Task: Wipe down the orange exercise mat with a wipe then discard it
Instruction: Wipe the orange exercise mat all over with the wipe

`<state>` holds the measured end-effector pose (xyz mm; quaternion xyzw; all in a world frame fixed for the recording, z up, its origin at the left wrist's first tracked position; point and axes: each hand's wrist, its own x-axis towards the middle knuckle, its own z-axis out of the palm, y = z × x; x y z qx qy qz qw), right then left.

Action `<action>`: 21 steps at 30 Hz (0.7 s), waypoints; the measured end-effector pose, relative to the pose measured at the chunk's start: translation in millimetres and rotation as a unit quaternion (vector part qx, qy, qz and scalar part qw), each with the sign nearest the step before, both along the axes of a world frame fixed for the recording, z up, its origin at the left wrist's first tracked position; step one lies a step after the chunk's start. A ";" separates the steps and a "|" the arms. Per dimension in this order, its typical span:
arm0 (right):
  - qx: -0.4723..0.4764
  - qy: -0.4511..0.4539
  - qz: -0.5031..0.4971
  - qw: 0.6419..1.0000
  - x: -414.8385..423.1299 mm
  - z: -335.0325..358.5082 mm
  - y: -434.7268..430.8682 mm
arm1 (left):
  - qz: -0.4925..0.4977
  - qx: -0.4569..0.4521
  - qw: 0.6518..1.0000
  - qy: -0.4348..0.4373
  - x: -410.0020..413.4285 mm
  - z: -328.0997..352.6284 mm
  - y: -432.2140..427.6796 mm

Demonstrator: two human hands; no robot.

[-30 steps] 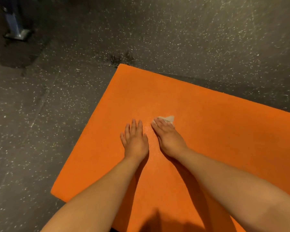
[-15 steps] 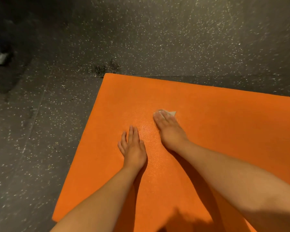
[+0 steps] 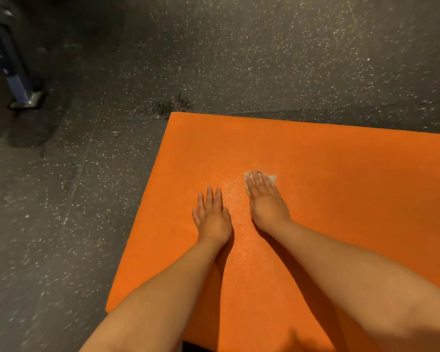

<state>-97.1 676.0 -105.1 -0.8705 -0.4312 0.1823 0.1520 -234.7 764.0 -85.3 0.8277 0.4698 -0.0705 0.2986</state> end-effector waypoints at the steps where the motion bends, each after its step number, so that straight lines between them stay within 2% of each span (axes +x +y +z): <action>1: -0.006 0.004 -0.009 1.000 -7.4 1.8 3.1 | -0.003 0.000 1.000 0.006 0.6 1.1 -0.8; 4: -0.001 0.051 0.088 0.995 -31.4 8.6 12.8 | 0.004 -0.018 1.000 0.019 4.2 5.5 -4.7; 6: 0.015 0.049 0.156 0.986 -30.0 8.6 10.9 | 0.008 -0.025 0.999 0.021 5.9 7.2 -5.9; 8: 0.018 0.028 0.144 0.989 -13.8 3.4 6.8 | 0.002 -0.031 0.999 0.019 4.9 8.2 -5.2; 11: 0.003 0.020 0.019 1.000 9.7 -2.3 1.9 | -0.012 -0.034 0.999 0.019 0.0 7.4 -4.5; 14: 0.016 0.030 -0.019 0.999 -3.1 0.2 0.7 | -0.015 -0.027 0.999 0.024 1.1 5.8 -5.4; 18: 0.035 0.059 0.101 0.992 -28.0 4.4 -6.6 | -0.001 -0.014 1.000 0.026 4.7 4.8 -9.8; 21: 0.029 0.027 0.161 0.986 0.8 -3.9 -7.6 | -0.005 0.004 1.000 0.027 3.7 3.2 -10.0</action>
